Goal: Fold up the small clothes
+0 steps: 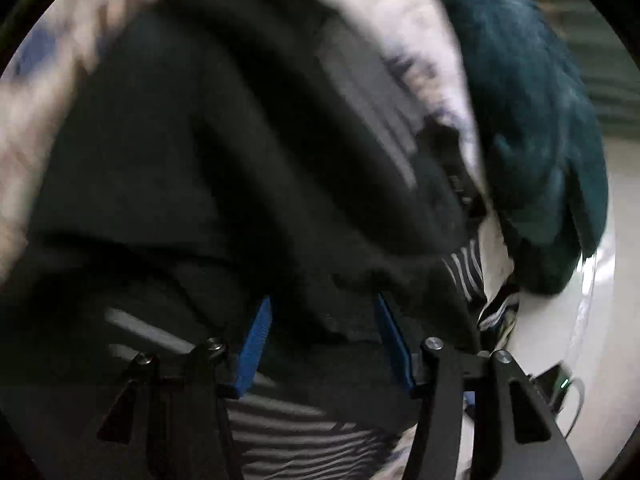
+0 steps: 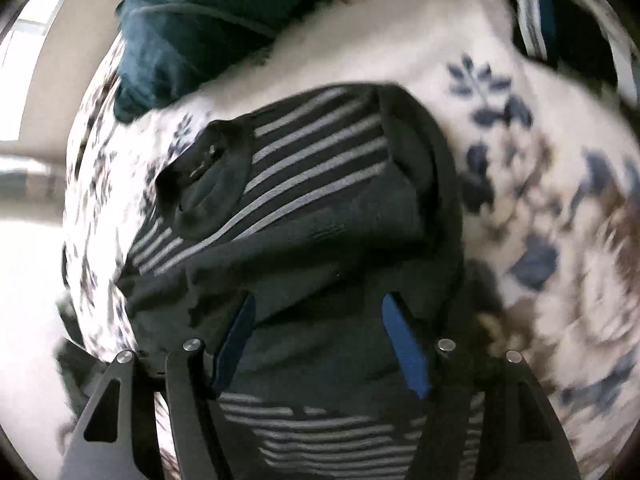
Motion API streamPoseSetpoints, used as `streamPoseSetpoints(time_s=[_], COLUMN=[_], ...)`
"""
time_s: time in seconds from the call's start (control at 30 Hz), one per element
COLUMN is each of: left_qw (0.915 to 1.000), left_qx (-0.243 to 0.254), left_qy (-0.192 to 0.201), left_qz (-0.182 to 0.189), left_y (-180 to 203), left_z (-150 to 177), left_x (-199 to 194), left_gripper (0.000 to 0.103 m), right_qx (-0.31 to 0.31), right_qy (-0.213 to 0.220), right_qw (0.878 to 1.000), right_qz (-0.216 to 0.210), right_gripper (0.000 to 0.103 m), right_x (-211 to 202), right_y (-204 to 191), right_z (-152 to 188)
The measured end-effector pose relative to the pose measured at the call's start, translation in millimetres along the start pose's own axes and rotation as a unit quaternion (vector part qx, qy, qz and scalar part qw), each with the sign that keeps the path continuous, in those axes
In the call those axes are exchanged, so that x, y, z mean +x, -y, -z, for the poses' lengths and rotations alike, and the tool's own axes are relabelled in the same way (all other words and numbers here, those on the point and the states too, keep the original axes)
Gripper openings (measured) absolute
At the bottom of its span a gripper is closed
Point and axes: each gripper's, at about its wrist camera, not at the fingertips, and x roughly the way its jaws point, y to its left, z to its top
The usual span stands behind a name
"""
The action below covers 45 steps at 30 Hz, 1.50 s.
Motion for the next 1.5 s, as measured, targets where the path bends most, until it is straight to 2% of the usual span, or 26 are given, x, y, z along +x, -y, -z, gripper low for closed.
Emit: streamPoseSetpoints(time_s=[0.03, 0.07, 0.1, 0.13, 0.17, 0.3, 0.4, 0.47, 0.6, 0.67, 0.7, 0.73, 0.77, 0.8, 0.83, 0.9, 0.93, 0.97, 1.03, 1.13, 1.17, 1.2, 1.23, 1.37, 1.4, 1.5], left_qw=[0.9999, 0.9996, 0.9991, 0.9983, 0.9973, 0.9916, 0.9905, 0.9889, 0.9898, 0.9895, 0.9892, 0.9888, 0.9882, 0.9876, 0.9859, 0.9830, 0.9807, 0.9759, 0.9646, 0.9479, 0.9417, 0.9382, 0.9351, 0.9310, 0.9313, 0.9345], left_qx=[-0.016, -0.023, -0.020, -0.007, 0.008, 0.076, 0.094, 0.105, 0.101, 0.099, 0.100, 0.103, 0.107, 0.113, 0.123, 0.141, 0.151, 0.168, 0.204, 0.243, 0.253, 0.260, 0.269, 0.280, 0.278, 0.267], left_qy=[0.004, 0.018, 0.037, 0.051, 0.061, 0.093, 0.091, 0.091, 0.058, 0.020, 0.007, -0.001, -0.007, -0.007, 0.000, 0.020, 0.029, 0.044, 0.068, 0.094, 0.100, 0.100, 0.097, 0.100, 0.099, 0.090], left_qz=[0.002, 0.001, -0.006, -0.028, -0.040, -0.047, -0.042, -0.052, -0.082, -0.103, -0.107, -0.108, -0.109, -0.109, -0.114, -0.116, -0.121, -0.132, -0.152, -0.183, -0.198, -0.205, -0.209, -0.212, -0.214, -0.218], left_y=[-2, -2, 1, 7, 13, 36, 41, 40, 13, 1, -4, -6, -7, -5, -1, 10, 16, 25, 43, 56, 60, 59, 61, 56, 55, 45], left_z=[-2, -5, -7, -10, -10, 4, 13, 17, 24, 25, 26, 28, 31, 33, 34, 35, 34, 31, 22, 10, 6, 4, 1, -2, -3, -2], left_x=[7, 9, 8, 6, 4, -25, -47, -51, -30, -16, -14, -15, -18, -23, -31, -43, -46, -48, -40, -23, -17, -15, -11, -13, -14, -22], left_gripper=[0.048, 0.047, 0.029, 0.005, 0.005, 0.004, 0.004, 0.004, 0.007, 0.008, 0.013, 0.024, 0.030, 0.042, 0.046, 0.050, 0.053, 0.054, 0.055, 0.055, 0.055, 0.055, 0.055, 0.055, 0.055, 0.055], right_qx=[0.015, 0.025, 0.036, 0.046, 0.054, 0.033, 0.000, -0.008, -0.006, 0.003, 0.009, 0.003, -0.007, -0.010, -0.012, -0.014, -0.015, -0.022, -0.050, -0.067, -0.074, -0.084, -0.099, -0.128, -0.127, -0.126], right_qy=[0.012, 0.020, 0.029, 0.035, 0.045, 0.089, 0.115, 0.114, 0.057, -0.022, -0.050, -0.062, -0.058, -0.045, -0.030, 0.010, 0.028, 0.045, 0.049, -0.001, -0.019, -0.019, -0.002, 0.061, 0.059, 0.012], right_qw=[1.000, 0.999, 0.999, 0.998, 0.997, 0.995, 0.993, 0.993, 0.998, 0.998, 0.996, 0.994, 0.993, 0.993, 0.993, 0.994, 0.994, 0.994, 0.993, 0.994, 0.993, 0.991, 0.990, 0.982, 0.983, 0.980], right_qz=[-0.003, -0.010, -0.015, -0.013, -0.017, -0.013, 0.000, 0.005, 0.027, 0.053, 0.073, 0.093, 0.107, 0.112, 0.115, 0.111, 0.103, 0.095, 0.096, 0.086, 0.089, 0.097, 0.103, 0.121, 0.122, 0.151], right_gripper=[0.067, 0.055, 0.041, 0.012, 0.006, 0.005, 0.005, 0.005, 0.005, 0.006, 0.007, 0.012, 0.012, 0.012, 0.013, 0.031, 0.046, 0.054, 0.055, 0.054, 0.038, 0.015, 0.008, 0.006, 0.006, 0.006], right_x=[8, 14, 20, 23, 22, -6, -36, -45, -32, -7, -1, 0, -6, -15, -26, -50, -57, -62, -54, -21, -11, -7, -11, -36, -35, -17], right_y=[4, 6, 8, 10, 10, -8, -19, -18, 4, 21, 31, 35, 39, 41, 43, 46, 48, 47, 41, 40, 37, 35, 29, 14, 15, 22], right_z=[-2, -3, -5, -6, -7, 8, 28, 40, 65, 74, 75, 76, 76, 74, 72, 61, 54, 45, 21, 0, -2, -2, -1, -2, -5, -9])
